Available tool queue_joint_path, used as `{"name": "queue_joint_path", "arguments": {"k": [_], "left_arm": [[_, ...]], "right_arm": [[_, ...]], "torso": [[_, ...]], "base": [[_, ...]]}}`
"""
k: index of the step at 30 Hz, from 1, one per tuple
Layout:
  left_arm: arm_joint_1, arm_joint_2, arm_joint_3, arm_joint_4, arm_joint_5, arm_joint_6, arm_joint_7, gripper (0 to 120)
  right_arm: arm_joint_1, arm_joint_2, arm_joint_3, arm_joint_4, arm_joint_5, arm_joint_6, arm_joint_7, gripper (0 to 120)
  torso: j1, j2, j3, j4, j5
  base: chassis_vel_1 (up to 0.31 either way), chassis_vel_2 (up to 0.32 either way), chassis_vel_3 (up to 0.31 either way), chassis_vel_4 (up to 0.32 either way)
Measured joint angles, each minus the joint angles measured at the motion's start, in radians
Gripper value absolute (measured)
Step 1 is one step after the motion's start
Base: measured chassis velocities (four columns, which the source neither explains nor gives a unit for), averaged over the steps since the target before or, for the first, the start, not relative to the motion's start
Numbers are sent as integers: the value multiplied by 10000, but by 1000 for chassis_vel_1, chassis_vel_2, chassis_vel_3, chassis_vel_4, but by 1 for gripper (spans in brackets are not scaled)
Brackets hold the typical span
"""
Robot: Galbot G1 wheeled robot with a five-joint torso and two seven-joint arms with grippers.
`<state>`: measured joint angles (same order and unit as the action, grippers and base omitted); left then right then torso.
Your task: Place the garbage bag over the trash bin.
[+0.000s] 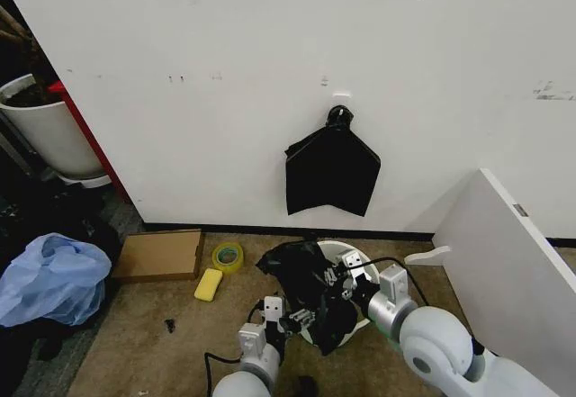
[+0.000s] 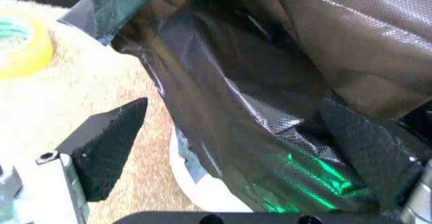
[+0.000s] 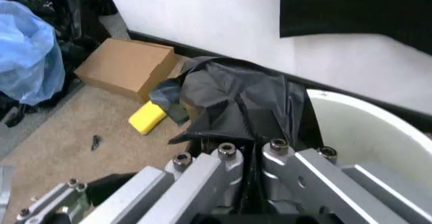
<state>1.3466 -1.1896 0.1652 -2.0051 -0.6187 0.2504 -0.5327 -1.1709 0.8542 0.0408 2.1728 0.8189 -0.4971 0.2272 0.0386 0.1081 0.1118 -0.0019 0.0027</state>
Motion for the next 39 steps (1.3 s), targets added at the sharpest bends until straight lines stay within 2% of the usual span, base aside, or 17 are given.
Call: {"name": "queue_joint_path", "arguments": {"k": [8,15,22,28,36,39], "left_arm": [[-252,-343,108,-280,-274,802,-1167,99],[-218,-256,-255,-544,-417,936,-1360,98],[-560,-452,-401,-101,-963,756,-1355,99],[-969,-797,-154,283,-1556,781,-1543,98],[-1126,-1127,36,362,-2185,1388,-2493,97],[-1415,-1423,131,545,-2359,1934,-3017,95]], "right_arm": [[294,9,66,-191,759,-251,332,0],[259,55,162,-337,858,-268,373,0],[273,36,192,-358,915,-277,387,0],[253,-1,190,-323,915,-307,410,0],[233,-68,232,-299,936,-330,452,0],[205,-57,247,-312,936,-343,481,0]], "torso": [[0,0,0,0,-1],[0,0,0,0,0],[0,0,0,0,-1],[0,0,0,-1,-1],[0,0,0,-1,-1],[0,0,-1,0,0]], "base": [[0,0,0,0],[0,0,0,0],[0,0,0,0],[0,0,0,0],[0,0,0,0],[0,0,0,0]]}}
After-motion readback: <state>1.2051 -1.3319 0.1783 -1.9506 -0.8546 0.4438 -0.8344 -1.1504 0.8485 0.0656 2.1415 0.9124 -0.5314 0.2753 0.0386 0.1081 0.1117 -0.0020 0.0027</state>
